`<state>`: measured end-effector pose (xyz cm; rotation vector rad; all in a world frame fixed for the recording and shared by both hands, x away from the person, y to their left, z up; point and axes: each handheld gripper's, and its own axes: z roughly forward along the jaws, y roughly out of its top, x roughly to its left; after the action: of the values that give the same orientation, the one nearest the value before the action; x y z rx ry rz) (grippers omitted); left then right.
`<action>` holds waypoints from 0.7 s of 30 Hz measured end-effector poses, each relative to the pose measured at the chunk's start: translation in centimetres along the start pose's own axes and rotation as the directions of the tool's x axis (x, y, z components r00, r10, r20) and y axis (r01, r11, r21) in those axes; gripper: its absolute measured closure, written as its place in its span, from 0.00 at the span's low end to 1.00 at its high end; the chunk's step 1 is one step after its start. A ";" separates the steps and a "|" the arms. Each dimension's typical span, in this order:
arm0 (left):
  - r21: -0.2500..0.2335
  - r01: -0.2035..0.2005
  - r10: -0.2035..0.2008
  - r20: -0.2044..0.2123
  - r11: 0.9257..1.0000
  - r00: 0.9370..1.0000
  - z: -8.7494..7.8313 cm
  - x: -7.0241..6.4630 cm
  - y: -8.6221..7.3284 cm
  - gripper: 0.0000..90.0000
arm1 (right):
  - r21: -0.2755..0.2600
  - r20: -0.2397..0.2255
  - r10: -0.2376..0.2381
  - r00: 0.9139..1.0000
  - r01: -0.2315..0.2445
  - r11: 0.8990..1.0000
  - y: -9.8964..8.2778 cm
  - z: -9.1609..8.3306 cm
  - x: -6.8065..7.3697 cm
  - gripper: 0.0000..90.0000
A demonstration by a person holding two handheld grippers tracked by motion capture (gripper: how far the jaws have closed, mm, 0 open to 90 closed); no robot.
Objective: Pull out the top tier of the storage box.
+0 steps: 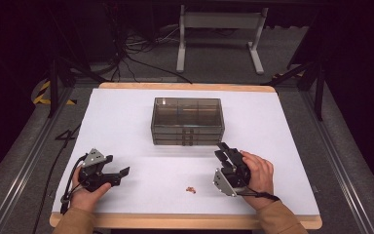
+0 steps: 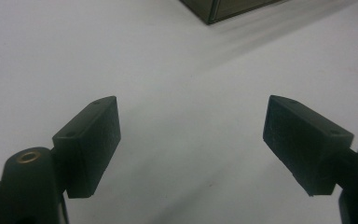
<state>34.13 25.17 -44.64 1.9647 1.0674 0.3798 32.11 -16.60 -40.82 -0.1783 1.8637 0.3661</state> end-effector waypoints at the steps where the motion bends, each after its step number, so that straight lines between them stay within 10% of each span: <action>1: 0.000 0.000 0.000 0.000 1.000 1.000 0.0 0.0 0.0 0.22 | 0.000 0.000 0.000 1.000 0.000 1.000 0.0 0.0 0.0 0.70; 21: -0.009 0.004 -0.004 0.012 1.000 1.000 -0.2 -0.1 0.0 0.22 | 0.108 0.079 -0.035 0.996 0.027 0.994 2.6 1.2 -0.5 0.72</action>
<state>33.98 25.19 -44.54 1.9546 1.0602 0.3696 32.57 -13.75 -40.30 -0.1174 1.7936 0.2475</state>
